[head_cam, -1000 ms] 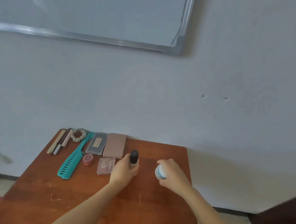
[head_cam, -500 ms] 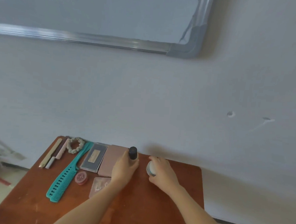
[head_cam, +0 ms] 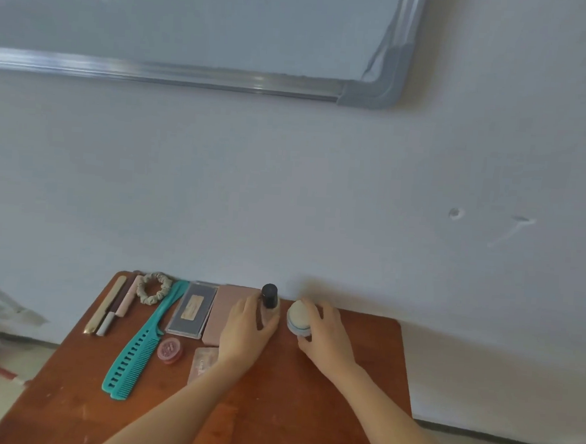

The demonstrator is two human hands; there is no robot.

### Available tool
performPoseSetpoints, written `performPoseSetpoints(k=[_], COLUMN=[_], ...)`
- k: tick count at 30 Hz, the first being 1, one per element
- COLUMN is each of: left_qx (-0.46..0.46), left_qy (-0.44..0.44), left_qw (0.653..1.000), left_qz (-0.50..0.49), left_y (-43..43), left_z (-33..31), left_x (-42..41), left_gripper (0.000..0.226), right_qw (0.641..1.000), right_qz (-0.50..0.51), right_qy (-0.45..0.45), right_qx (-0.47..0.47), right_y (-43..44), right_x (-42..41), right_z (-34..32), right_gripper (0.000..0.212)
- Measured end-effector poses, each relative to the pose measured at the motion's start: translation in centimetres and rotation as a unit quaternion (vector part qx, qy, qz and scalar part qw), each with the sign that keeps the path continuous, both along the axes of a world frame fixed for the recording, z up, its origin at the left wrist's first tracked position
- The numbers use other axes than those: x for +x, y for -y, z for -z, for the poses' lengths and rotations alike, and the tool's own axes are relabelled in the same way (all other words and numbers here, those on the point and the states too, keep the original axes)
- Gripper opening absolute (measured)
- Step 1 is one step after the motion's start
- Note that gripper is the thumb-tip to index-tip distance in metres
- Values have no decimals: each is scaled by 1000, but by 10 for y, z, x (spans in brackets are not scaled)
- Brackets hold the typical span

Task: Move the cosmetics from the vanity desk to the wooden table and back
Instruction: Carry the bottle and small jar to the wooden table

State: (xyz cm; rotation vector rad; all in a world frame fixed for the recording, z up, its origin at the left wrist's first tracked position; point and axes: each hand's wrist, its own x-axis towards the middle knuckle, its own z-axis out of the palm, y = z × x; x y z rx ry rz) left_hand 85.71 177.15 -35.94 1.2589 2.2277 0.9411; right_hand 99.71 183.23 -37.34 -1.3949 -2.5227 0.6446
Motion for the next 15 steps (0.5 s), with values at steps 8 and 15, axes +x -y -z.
performPoseSetpoints(k=[8, 15], left_qx=[18, 49], left_qy=[-53, -63], left_qw=[996, 983], left_qz=[70, 167], left_y=[42, 75], left_z=[-11, -21], left_x=[-15, -53], left_gripper=[46, 45], right_qw=[995, 981], right_qz=[51, 160], right_qy=[64, 90], right_qx=[57, 68], right_y=[41, 122], right_x=[22, 3], right_z=[-27, -42], right_gripper=[61, 59])
